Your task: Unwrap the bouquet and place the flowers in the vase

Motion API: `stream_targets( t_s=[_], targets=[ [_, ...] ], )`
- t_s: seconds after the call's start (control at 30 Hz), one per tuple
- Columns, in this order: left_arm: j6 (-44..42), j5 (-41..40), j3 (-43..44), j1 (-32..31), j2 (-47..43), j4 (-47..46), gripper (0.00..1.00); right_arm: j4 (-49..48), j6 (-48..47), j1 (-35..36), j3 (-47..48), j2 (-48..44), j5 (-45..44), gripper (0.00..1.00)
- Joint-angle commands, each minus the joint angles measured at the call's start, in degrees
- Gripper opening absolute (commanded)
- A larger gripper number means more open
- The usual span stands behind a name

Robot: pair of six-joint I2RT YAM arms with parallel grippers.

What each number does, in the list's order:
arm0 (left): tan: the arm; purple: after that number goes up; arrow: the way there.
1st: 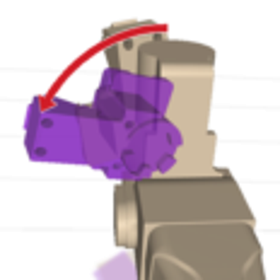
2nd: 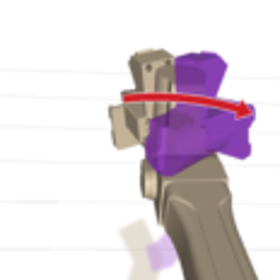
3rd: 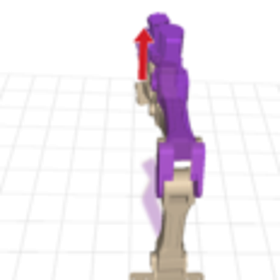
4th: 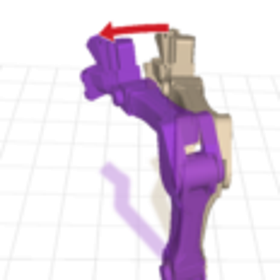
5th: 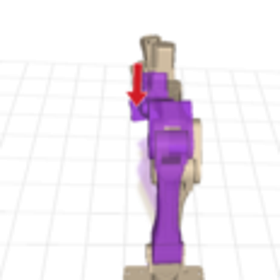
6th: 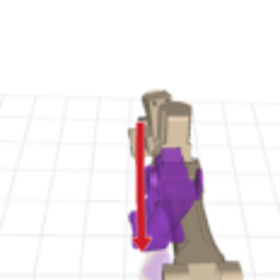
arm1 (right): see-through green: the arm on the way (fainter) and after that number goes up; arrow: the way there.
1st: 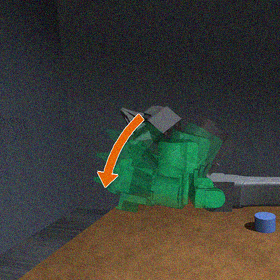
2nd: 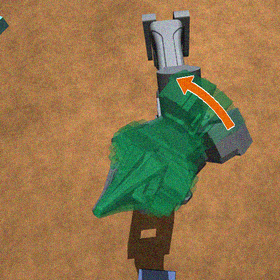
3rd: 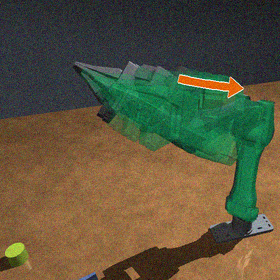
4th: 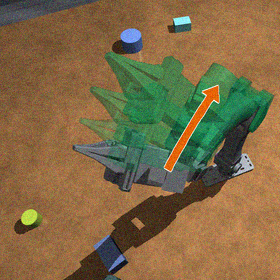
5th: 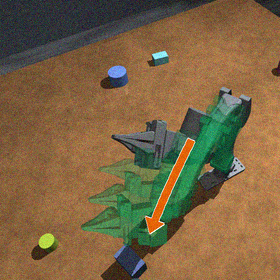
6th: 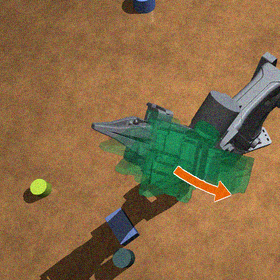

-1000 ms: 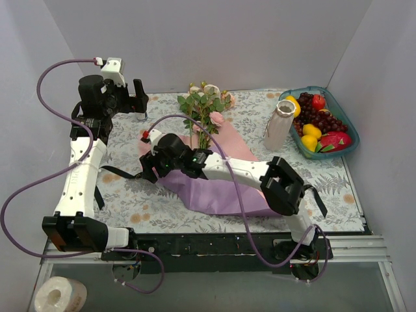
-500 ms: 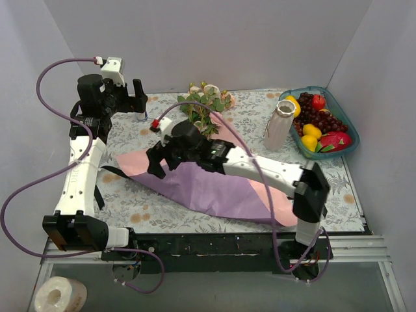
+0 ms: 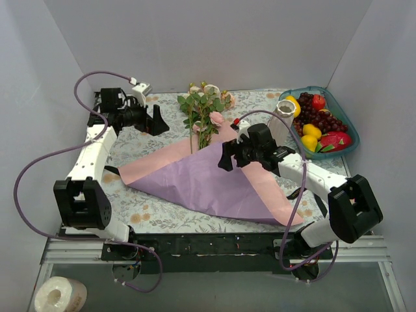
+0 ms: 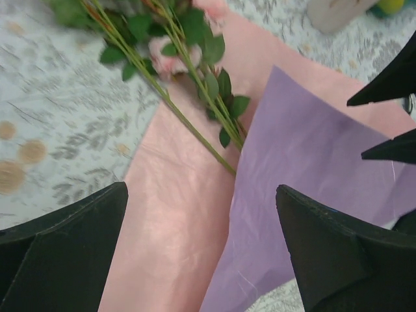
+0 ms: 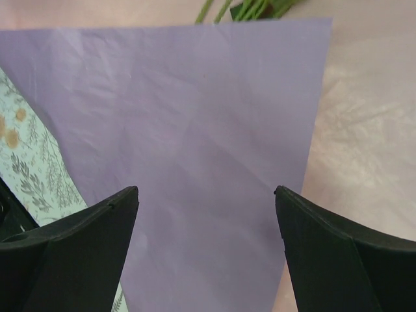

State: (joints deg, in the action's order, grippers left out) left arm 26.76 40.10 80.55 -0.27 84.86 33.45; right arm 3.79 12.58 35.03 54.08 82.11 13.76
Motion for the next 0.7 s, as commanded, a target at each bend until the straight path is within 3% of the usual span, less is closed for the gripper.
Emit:
stream_targets(
  t_s=[0.0, 0.67],
  targets=[
    [-5.5, 9.0, -2.9, 0.2, 4.6, 4.6, 0.98, -5.6, -0.8, -1.4, -2.8, -1.9, 6.4, 0.91],
    [-8.1, 8.6, -11.3, 0.2, -1.6, 4.2, 0.98, -11.8, -1.8, -4.0, -12.7, 1.8, 2.2, 0.91]
  ],
)
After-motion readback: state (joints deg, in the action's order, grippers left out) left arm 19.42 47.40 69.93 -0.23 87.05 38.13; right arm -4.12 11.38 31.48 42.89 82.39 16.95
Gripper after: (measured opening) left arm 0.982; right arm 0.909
